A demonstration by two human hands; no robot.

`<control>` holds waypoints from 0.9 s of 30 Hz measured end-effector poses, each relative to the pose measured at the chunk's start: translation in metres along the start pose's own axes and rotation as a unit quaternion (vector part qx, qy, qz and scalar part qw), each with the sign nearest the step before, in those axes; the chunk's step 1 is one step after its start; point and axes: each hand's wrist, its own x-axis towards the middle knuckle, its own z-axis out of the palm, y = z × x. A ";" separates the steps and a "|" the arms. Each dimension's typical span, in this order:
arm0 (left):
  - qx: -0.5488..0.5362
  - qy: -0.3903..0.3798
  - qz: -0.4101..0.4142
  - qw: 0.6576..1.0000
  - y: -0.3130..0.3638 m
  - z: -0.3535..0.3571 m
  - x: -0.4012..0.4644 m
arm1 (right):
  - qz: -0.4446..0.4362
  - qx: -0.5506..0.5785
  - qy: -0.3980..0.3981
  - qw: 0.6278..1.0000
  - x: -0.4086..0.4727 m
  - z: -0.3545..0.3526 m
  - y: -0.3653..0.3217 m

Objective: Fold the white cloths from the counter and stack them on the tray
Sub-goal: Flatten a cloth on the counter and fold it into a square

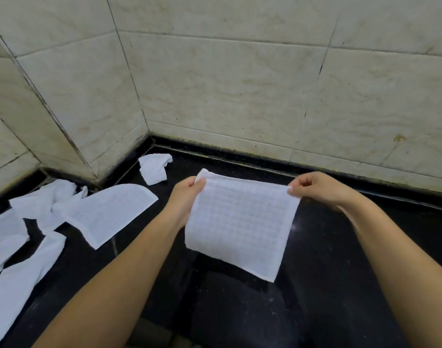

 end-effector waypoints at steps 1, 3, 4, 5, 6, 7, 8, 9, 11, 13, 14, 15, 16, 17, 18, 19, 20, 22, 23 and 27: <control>-0.003 -0.001 0.014 1.000 0.004 0.000 0.001 | -0.004 0.010 0.036 0.999 0.003 0.000 -0.001; -0.020 0.001 0.054 0.998 0.013 0.000 0.000 | -0.028 0.048 0.109 0.992 0.007 0.004 -0.007; -0.031 0.003 0.072 0.997 0.017 0.000 -0.001 | -0.046 0.075 0.135 0.987 0.009 0.006 -0.011; -0.042 0.001 0.086 0.995 0.018 -0.002 -0.001 | -0.062 0.104 0.149 0.981 0.009 0.008 -0.015; -0.047 -0.005 0.095 0.994 0.018 -0.004 -0.003 | -0.077 0.131 0.152 0.977 0.007 0.012 -0.017; -0.044 -0.016 0.097 0.994 0.015 -0.008 -0.005 | -0.087 0.148 0.149 0.974 0.004 0.015 -0.017; -0.031 -0.029 0.094 0.995 0.010 -0.011 -0.008 | -0.091 0.158 0.144 0.973 -0.001 0.019 -0.015; -0.013 -0.044 0.089 0.995 0.003 -0.014 -0.012 | -0.089 0.156 0.137 0.974 -0.006 0.024 -0.009; 0.039 -0.061 0.077 0.994 -0.019 -0.018 -0.022 | -0.074 0.132 0.114 0.982 -0.020 0.038 0.010; 0.100 -0.055 0.056 0.992 -0.047 -0.021 -0.034 | -0.046 0.105 0.076 0.990 -0.034 0.057 0.038; 0.125 -0.050 0.039 0.990 -0.063 -0.023 -0.040 | -0.030 0.095 0.052 0.994 -0.041 0.068 0.054; 0.143 -0.050 0.016 0.988 -0.080 -0.025 -0.046 | -0.013 0.091 0.025 0.995 -0.049 0.080 0.069; 0.160 -0.059 -0.015 0.985 -0.096 -0.027 -0.053 | 0.004 0.091 -0.004 0.996 -0.057 0.091 0.084; 0.179 -0.077 -0.049 0.980 -0.111 -0.028 -0.059 | 0.023 0.087 -0.032 0.995 -0.064 0.100 0.099; 0.203 -0.099 -0.080 0.971 -0.123 -0.030 -0.065 | 0.043 0.082 -0.056 0.994 -0.071 0.108 0.110; 0.228 -0.118 -0.101 0.961 -0.132 -0.032 -0.070 | 0.064 0.072 -0.076 0.992 -0.075 0.113 0.119; 0.248 -0.129 -0.113 0.953 -0.137 -0.033 -0.072 | 0.083 0.064 -0.090 0.990 -0.076 0.117 0.125; 0.274 -0.127 -0.116 0.946 -0.138 -0.033 -0.067 | 0.113 0.057 -0.095 0.987 -0.070 0.118 0.129; 0.288 -0.116 -0.104 0.945 -0.136 -0.031 -0.060 | 0.121 0.052 -0.083 0.988 -0.063 0.117 0.129; 0.365 -0.068 -0.045 0.928 -0.125 -0.011 -0.019 | 0.145 -0.043 0.014 0.988 -0.031 0.111 0.123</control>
